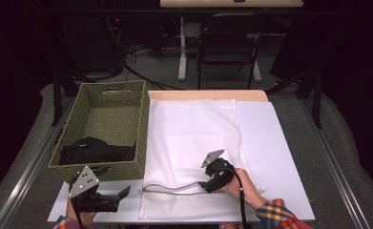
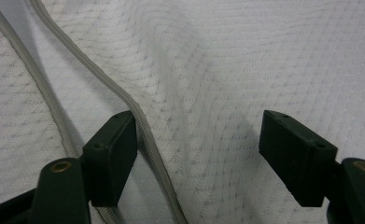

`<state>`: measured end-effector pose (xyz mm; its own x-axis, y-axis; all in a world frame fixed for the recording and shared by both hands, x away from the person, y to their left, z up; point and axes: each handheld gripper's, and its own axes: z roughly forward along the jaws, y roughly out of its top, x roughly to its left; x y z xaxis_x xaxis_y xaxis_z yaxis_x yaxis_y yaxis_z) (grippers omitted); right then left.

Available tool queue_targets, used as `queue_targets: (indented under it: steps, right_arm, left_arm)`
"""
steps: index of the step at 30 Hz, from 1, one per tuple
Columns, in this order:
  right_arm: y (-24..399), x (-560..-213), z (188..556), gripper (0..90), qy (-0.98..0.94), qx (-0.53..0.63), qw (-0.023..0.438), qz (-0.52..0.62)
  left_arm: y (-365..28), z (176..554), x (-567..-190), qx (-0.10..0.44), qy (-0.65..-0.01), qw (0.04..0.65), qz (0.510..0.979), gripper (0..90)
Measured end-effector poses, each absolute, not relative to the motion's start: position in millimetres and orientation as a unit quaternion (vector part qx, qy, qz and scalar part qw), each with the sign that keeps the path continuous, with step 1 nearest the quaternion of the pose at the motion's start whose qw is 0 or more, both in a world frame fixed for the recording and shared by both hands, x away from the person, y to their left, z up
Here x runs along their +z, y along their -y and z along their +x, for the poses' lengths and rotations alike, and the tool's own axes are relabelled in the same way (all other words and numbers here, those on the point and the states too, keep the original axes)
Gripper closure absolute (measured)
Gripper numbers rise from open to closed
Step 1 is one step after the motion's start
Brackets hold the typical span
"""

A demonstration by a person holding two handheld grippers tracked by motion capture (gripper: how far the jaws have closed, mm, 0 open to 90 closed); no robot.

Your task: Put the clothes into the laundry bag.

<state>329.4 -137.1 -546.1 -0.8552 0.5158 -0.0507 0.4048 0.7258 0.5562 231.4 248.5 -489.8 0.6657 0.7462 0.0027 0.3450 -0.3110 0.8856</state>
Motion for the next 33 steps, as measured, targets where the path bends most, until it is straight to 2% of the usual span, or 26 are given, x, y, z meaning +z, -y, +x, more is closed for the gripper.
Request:
queue_targets:
  steps: [16,26,33]
  right_arm:
    - [133.8,-541.6,325.3,51.6,-0.928,0.257,0.113,0.246]
    - [135.9,-542.3,326.6,59.3,-0.922,0.265,0.085,0.271]
    - [136.7,-543.3,325.7,64.0,-0.916,0.271,0.085,0.283]
  left_arm:
    - [-247.9,231.9,-490.8,0.205,-0.354,0.474,0.78,0.0]
    - [-247.9,232.5,-491.0,0.204,-0.355,0.471,0.781,0.0]
    - [-247.1,233.3,-491.7,0.201,-0.355,0.471,0.782,0.0]
